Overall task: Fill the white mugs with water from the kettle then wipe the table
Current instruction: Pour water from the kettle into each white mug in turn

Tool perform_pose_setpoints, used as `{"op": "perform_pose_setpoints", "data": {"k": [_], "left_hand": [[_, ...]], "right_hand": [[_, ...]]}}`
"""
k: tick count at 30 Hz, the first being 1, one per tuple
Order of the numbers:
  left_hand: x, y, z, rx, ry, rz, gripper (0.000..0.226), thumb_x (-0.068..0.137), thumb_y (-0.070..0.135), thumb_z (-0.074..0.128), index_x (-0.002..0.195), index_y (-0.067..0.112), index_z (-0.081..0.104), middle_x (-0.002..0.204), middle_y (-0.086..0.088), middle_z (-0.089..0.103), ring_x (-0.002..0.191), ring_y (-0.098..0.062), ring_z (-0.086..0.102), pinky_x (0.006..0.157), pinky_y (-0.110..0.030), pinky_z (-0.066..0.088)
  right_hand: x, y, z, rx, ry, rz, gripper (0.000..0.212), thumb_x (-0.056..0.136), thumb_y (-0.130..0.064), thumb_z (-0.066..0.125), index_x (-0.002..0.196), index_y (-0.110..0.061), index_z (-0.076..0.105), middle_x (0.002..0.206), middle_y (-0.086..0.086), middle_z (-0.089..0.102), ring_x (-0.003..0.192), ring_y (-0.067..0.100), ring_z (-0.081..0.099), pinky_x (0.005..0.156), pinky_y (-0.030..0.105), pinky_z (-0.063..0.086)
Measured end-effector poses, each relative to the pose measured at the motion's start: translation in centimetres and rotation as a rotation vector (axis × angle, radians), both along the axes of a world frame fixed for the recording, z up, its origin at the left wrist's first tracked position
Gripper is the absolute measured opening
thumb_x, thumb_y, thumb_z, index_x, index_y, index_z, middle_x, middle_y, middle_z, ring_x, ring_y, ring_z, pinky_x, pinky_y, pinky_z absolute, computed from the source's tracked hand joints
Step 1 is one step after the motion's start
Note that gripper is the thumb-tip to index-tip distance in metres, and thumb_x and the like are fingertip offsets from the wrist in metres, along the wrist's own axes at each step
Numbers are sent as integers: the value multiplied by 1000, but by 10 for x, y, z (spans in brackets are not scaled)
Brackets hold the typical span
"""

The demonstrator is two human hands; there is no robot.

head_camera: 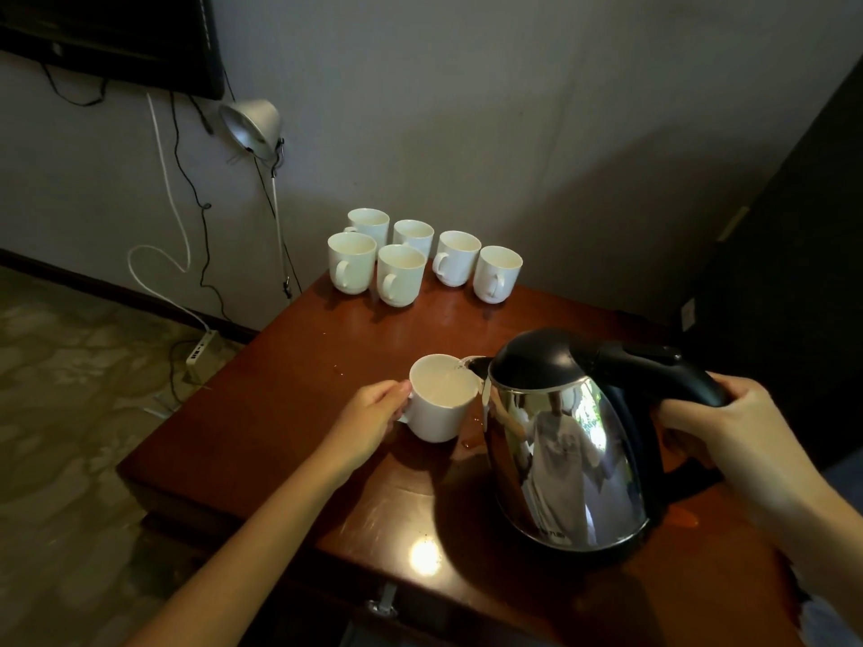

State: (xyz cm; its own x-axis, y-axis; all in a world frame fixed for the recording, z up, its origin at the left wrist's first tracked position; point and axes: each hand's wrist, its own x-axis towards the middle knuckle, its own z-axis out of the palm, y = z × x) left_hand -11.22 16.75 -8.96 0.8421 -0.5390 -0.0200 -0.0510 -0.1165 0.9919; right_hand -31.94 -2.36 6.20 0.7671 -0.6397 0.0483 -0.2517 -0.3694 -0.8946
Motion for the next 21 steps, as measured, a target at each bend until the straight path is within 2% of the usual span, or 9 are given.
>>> {"op": "perform_pose_setpoints", "data": {"k": [3,8,11,15,21], "left_hand": [[1,0,-2,16,-12,9,29,99,26,41,78,10,52,55,9,33,42,-1,30,46,-21,22],[0,0,-2,4,-11,18,27,99,25,41,83,7,54,56,7,31,41,-1,28,44,-20,21],[0,0,-1,2,19,5,27,100,25,41,87,6,56,58,5,30,42,-2,27,44,-19,20],[-2,1,2,12,35,-12,29,100,26,40,84,7,54,59,4,31,45,-5,27,45,-20,21],[-2,3,3,25,55,-25,31,100,29,40,77,12,53,59,6,32,49,-8,27,47,-23,21]], "right_hand": [[2,0,1,-28,11,-22,15,77,9,59,71,-5,60,61,18,47,56,26,45,53,32,33],[2,-5,2,-39,43,-7,10,76,8,59,77,-1,61,63,21,49,59,31,46,55,34,33],[2,-9,1,-33,69,6,12,75,8,60,79,-3,63,56,17,48,53,28,45,51,31,33],[4,-13,1,-40,98,38,13,75,9,59,76,-4,62,44,11,45,36,17,43,36,17,31],[5,-12,7,-38,119,116,9,79,7,57,79,-1,62,46,15,43,34,17,39,34,18,32]]}}
